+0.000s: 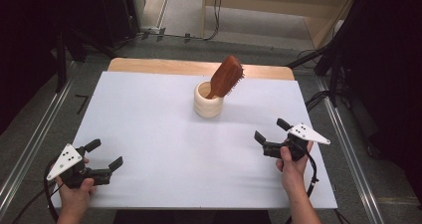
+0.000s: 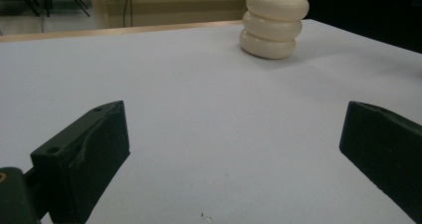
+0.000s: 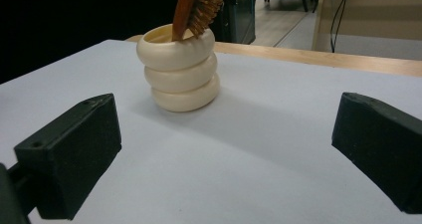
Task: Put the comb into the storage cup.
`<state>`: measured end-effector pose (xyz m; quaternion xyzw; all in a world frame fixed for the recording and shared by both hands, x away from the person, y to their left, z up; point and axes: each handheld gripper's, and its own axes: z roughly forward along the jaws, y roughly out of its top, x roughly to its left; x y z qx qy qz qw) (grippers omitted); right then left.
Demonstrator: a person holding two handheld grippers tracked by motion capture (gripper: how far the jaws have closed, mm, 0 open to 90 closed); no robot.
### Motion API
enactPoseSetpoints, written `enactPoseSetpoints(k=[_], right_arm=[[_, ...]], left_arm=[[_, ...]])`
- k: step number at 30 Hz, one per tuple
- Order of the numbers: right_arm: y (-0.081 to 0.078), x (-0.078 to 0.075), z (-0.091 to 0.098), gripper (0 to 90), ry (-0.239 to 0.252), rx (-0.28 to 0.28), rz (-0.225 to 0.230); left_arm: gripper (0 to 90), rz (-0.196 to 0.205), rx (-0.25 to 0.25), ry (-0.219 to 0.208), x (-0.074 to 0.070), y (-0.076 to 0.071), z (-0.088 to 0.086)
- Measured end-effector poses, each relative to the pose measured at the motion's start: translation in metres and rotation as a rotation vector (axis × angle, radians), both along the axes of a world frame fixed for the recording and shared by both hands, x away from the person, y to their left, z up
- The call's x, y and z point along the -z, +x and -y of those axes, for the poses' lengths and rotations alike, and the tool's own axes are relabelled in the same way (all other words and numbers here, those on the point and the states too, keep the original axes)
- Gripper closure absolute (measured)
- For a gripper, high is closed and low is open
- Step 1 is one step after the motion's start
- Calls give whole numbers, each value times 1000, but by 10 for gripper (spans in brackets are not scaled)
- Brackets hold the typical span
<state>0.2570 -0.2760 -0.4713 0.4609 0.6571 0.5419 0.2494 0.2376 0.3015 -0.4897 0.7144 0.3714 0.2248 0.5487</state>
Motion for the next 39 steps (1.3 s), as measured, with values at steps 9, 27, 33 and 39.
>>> enactPoseSetpoints(k=[9, 27, 33, 39], right_arm=[[-11, 6, 12, 0, 5, 16, -4], [-37, 12, 42, 0, 2, 57, -4], [-44, 15, 49, 0, -14, 48, -1], [-52, 18, 55, 0, -12, 47, 5]], left_arm=[[0, -1, -2, 2, 0, 0, 0], [0, -1, -1, 10, 0, 0, 1], [0, -2, 4, 8, 0, 1, 1], [0, -2, 4, 10, 0, 1, 1]])
